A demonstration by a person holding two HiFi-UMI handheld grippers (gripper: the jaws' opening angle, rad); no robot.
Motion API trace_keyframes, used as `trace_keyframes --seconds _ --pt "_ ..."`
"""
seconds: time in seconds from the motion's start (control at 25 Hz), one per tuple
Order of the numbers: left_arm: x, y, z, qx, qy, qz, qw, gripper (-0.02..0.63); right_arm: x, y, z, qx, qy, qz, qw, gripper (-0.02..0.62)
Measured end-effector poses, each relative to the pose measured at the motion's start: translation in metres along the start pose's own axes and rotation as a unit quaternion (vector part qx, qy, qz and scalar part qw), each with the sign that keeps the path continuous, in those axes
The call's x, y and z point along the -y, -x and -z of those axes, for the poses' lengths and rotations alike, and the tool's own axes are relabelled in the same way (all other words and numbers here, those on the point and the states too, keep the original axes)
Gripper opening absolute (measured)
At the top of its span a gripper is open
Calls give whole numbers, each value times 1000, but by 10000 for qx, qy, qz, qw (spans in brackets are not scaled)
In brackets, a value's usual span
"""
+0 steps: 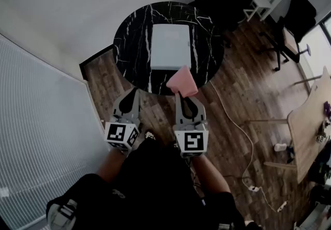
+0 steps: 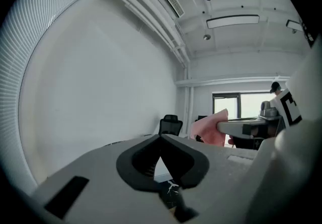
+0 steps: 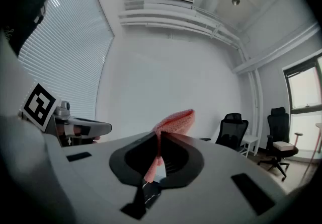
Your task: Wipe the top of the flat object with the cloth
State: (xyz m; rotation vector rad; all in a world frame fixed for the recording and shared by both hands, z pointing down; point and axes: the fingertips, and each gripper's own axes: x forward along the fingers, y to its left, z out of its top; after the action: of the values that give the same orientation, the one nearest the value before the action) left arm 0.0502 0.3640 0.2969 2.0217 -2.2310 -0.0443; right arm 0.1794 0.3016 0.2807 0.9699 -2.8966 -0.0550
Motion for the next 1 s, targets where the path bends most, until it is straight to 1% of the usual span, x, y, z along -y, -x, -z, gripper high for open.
trace_keyframes --seconds 0.24,0.4,0.6,0.68,0.8,0.92,1.0 --pt "-22 -2 5 -156 57 124 9998 -2 -21 -17 1 -37 -9 -105 9999 6" --pt "-40 -6 8 -179 175 254 9994 -2 -36 -34 16 -320 130 -113 9993 6" --pt "-67 -11 17 -329 238 409 9983 -2 -58 -54 27 -496 61 -136 9987 6" --pt "-75 -14 22 -393 239 482 9978 -2 -63 -62 33 -590 -57 -129 9982 6" --pt "-85 -23 30 -504 297 582 9966 -2 -68 -73 47 -859 -253 -132 9959 6" --pt "-88 -36 41 -625 296 662 9954 -2 -67 -85 62 -1057 -201 -201 9940 7" --pt "-93 -50 48 -694 285 635 9952 -2 -61 -97 73 -1170 -246 -260 9925 7"
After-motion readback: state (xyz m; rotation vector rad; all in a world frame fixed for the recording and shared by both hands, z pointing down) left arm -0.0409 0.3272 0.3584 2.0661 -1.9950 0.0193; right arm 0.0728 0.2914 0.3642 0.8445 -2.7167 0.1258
